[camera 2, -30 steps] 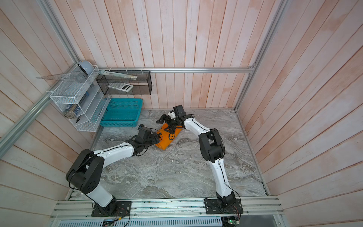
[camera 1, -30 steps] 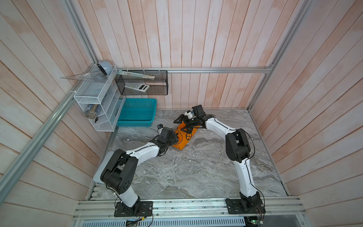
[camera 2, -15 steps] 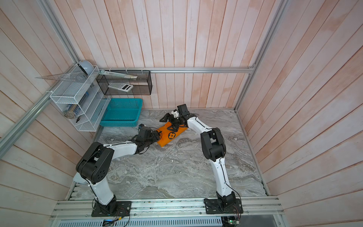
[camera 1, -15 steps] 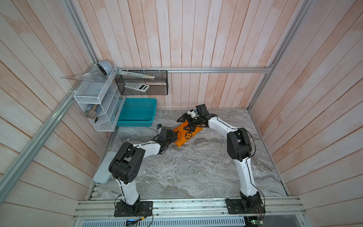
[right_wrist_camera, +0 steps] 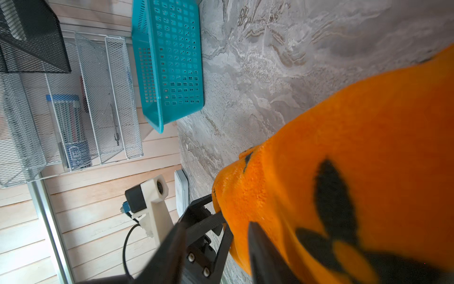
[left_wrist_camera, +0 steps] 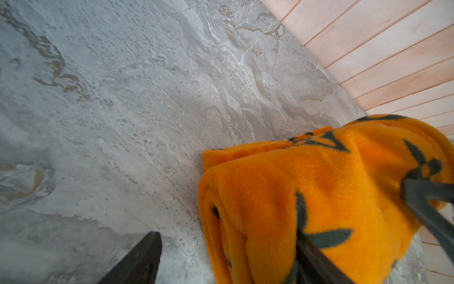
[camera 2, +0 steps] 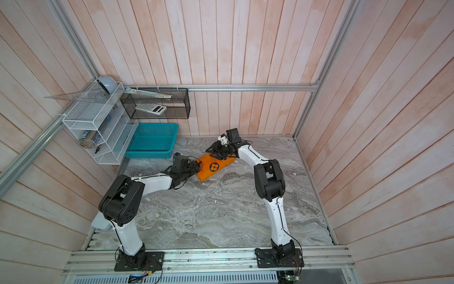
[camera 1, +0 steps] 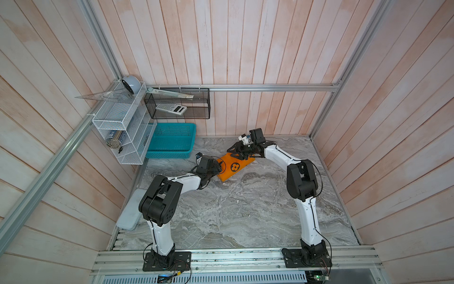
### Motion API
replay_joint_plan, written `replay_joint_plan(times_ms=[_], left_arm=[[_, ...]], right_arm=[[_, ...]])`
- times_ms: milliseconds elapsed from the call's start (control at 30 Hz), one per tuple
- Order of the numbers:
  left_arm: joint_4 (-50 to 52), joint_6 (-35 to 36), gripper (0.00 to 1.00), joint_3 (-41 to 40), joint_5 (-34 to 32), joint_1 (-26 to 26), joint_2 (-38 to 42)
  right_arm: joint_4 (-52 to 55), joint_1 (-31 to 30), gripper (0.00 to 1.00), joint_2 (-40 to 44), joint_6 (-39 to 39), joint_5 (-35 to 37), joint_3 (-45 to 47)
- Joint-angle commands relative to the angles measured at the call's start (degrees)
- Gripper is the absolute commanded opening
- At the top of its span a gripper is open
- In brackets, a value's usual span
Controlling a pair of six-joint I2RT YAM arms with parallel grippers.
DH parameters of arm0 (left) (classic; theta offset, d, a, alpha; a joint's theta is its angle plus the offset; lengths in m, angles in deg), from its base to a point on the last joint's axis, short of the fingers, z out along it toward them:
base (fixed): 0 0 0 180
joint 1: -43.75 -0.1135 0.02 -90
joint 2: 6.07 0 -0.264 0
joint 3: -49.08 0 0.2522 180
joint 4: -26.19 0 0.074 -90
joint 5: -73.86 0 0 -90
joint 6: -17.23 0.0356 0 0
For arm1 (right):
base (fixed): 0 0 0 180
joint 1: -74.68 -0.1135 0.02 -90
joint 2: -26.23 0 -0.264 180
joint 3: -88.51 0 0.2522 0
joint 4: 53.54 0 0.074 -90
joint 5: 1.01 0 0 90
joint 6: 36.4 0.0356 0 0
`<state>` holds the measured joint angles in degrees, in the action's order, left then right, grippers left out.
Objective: Roll up the pillowcase
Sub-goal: Move the pillowcase to the center of the board.
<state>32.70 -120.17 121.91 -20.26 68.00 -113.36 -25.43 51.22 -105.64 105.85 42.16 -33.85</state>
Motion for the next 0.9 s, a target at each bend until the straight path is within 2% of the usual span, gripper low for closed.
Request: replay_joint_plan(times_ms=[0, 67, 133, 233, 333, 467, 700, 867], left_arm=[[3.5, 1.0, 0.82, 0.7, 0.6, -0.4, -1.0], [4.0, 1.2, 0.82, 1.1, 0.6, -0.3, -1.0], [4.4, 1.3, 0.81, 1.3, 0.7, -0.3, -1.1], [5.0, 1.4, 0.81, 1.5, 0.9, -0.3, -0.9], [5.6, 1.7, 0.81, 2.0, 0.8, -0.3, -0.4], [6.7, 2.0, 0.81, 2.6, 0.6, -0.4, -0.2], [8.5, 1.8, 0.80, 3.5, 0.7, -0.3, -2.1], [11.6, 1.4, 0.79, 5.5, 0.8, -0.8, -4.3]], right_arm=[[-5.0, 0.7, 0.00, 2.8, 2.0, -3.4, 1.1], [-3.5, 0.5, 0.00, 4.6, -0.9, -2.2, 1.5], [4.1, 0.3, 0.00, 5.9, -6.6, 0.9, -0.7], [21.6, 0.6, 0.01, 6.3, -17.1, 12.3, -7.2], [29.7, 0.9, 0.00, 3.9, -20.7, 19.9, -11.3], [40.0, 1.1, 0.00, -5.1, -23.1, 25.4, -22.9], [54.6, 0.6, 0.00, -23.6, -21.8, 28.8, -46.6], [53.0, 0.5, 0.00, -24.8, -20.7, 28.7, -42.7]])
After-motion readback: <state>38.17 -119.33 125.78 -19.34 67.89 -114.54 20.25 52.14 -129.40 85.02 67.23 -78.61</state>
